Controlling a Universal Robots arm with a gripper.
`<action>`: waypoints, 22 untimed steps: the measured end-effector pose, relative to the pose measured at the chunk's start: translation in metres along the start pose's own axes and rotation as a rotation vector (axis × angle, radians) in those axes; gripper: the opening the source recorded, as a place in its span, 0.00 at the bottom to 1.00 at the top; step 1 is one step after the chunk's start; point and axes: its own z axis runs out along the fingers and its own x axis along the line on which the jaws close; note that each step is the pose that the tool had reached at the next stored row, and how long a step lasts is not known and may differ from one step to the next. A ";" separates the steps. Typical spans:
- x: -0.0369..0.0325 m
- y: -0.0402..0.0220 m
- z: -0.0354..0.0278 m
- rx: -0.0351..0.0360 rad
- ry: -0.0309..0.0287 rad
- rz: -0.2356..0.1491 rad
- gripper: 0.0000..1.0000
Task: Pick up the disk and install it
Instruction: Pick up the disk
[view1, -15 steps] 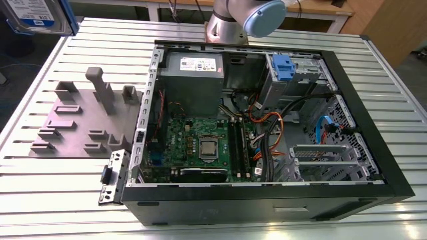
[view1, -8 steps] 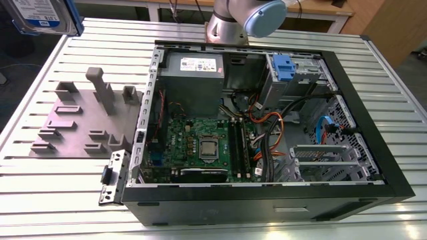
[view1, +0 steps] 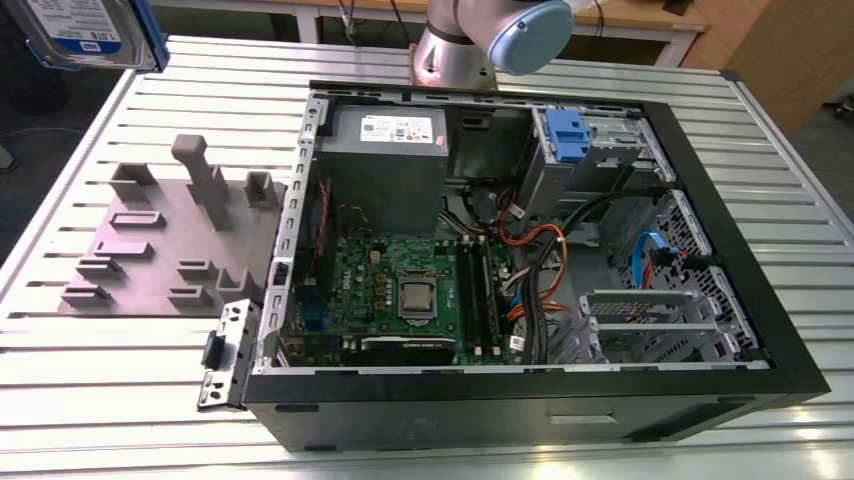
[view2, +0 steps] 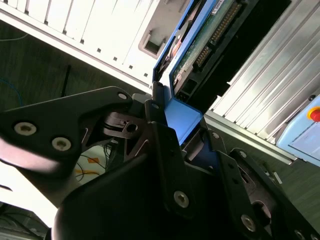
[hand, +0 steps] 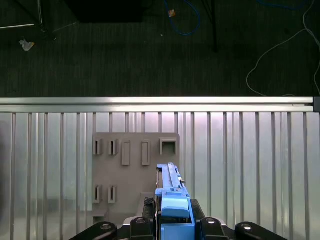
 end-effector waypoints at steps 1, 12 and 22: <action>0.0000 0.0000 -0.0014 0.0002 -0.0001 0.000 0.36; 0.0059 0.0001 -0.0122 0.0001 -0.0001 0.000 0.36; 0.0081 -0.0009 -0.0123 0.0001 -0.0001 0.000 0.36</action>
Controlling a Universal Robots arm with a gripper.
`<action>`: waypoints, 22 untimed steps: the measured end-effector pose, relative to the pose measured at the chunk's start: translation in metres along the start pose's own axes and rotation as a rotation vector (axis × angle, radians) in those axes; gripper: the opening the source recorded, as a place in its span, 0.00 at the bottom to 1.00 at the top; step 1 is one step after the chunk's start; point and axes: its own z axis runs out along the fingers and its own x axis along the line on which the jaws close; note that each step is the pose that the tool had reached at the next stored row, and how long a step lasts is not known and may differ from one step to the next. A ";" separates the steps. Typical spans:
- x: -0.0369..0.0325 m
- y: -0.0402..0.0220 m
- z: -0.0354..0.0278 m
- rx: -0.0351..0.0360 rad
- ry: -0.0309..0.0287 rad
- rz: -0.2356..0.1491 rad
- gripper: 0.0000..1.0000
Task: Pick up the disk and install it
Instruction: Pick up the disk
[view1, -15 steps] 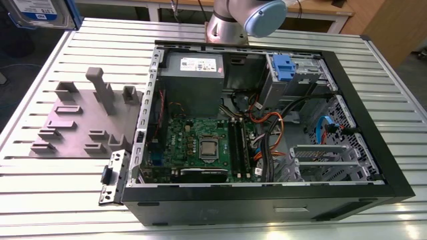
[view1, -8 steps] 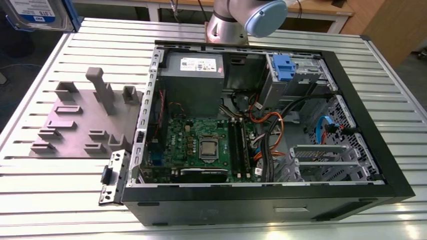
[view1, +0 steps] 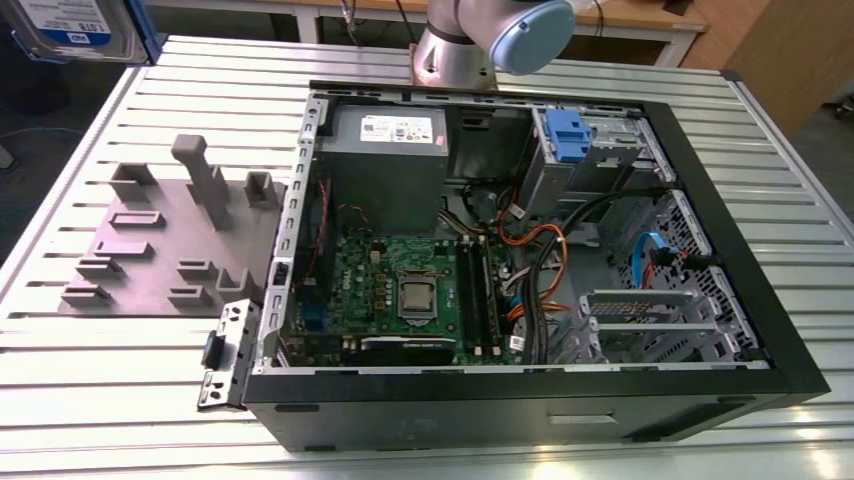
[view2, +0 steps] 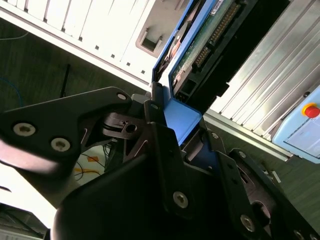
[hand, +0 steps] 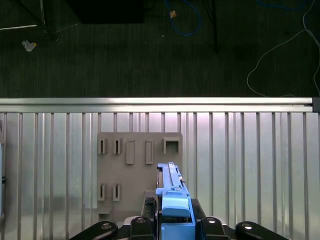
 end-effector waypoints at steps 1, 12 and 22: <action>0.0000 -0.0004 0.0000 0.0000 0.0000 0.000 0.36; -0.0001 -0.0058 -0.0001 0.0000 0.0000 0.000 0.36; -0.0002 -0.0100 -0.0002 0.0000 0.0000 0.000 0.36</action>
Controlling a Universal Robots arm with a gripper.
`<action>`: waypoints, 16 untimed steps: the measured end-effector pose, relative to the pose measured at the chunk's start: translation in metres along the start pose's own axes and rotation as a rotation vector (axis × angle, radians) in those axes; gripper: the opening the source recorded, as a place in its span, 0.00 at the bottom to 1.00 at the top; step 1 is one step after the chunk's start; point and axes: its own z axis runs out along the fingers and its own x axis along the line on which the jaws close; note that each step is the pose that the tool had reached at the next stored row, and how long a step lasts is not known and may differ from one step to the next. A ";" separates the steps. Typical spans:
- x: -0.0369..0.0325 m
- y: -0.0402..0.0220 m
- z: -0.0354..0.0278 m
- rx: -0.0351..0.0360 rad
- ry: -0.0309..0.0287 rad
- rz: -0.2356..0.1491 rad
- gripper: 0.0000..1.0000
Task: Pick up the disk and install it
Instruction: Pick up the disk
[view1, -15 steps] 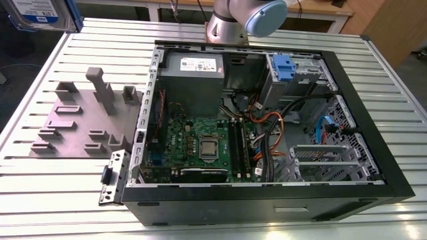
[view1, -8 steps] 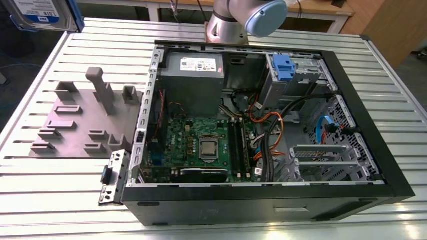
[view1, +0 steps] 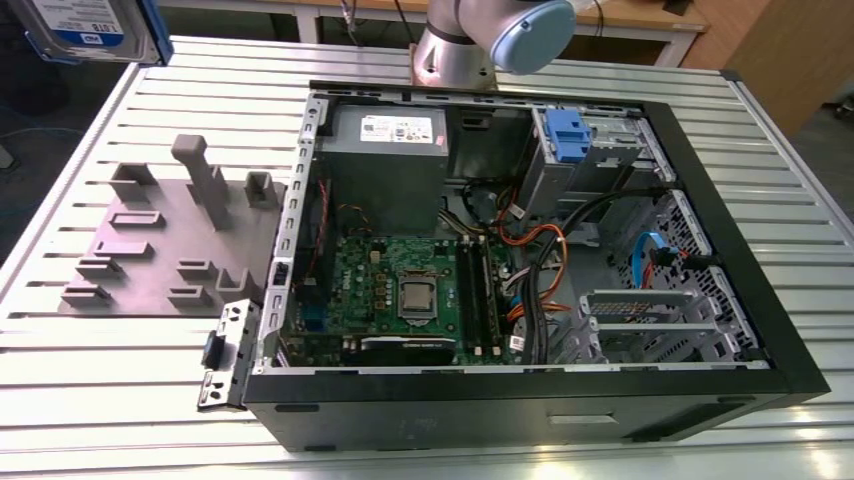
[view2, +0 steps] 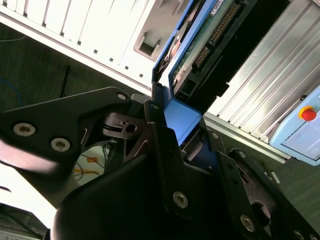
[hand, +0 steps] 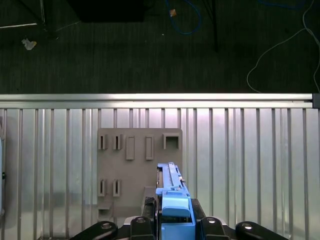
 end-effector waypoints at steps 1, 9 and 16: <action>0.0000 -0.0002 0.0000 0.0000 -0.0001 0.000 0.36; 0.0000 -0.0016 0.0000 0.0000 0.0000 0.000 0.36; -0.0001 -0.0030 0.0000 0.0000 0.0000 0.000 0.36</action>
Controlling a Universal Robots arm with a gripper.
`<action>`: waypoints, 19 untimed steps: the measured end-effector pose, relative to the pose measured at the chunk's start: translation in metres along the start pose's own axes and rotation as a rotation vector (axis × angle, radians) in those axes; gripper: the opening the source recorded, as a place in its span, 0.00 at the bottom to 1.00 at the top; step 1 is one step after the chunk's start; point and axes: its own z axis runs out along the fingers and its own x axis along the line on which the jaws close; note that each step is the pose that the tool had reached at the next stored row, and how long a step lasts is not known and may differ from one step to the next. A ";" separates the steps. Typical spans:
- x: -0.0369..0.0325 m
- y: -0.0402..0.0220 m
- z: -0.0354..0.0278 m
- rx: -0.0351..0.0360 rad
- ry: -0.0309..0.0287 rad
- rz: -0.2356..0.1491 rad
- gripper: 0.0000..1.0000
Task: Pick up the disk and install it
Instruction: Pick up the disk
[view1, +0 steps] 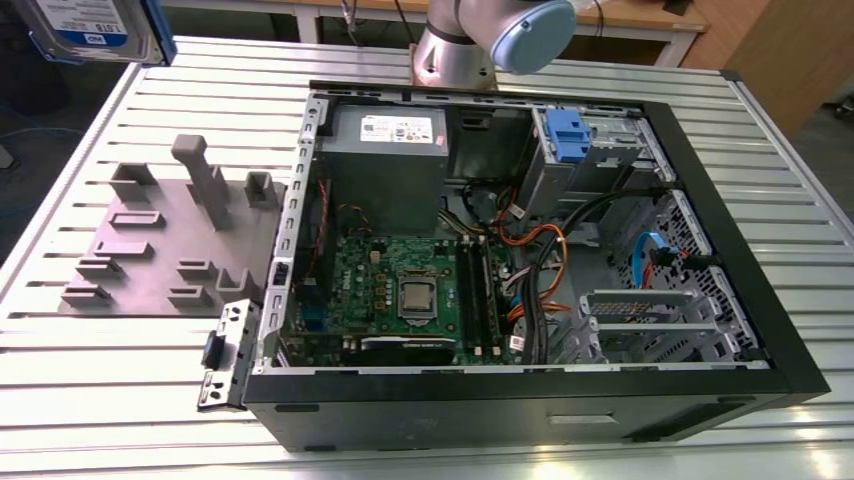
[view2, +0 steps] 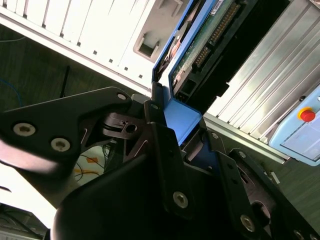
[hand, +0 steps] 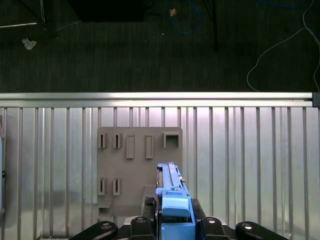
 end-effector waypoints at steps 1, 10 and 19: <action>0.0000 -0.0002 0.0000 0.0000 0.0000 0.000 0.36; 0.0000 -0.0021 -0.0001 0.0000 0.0000 0.000 0.36; 0.0000 -0.0023 -0.0001 0.0000 0.0000 0.000 0.36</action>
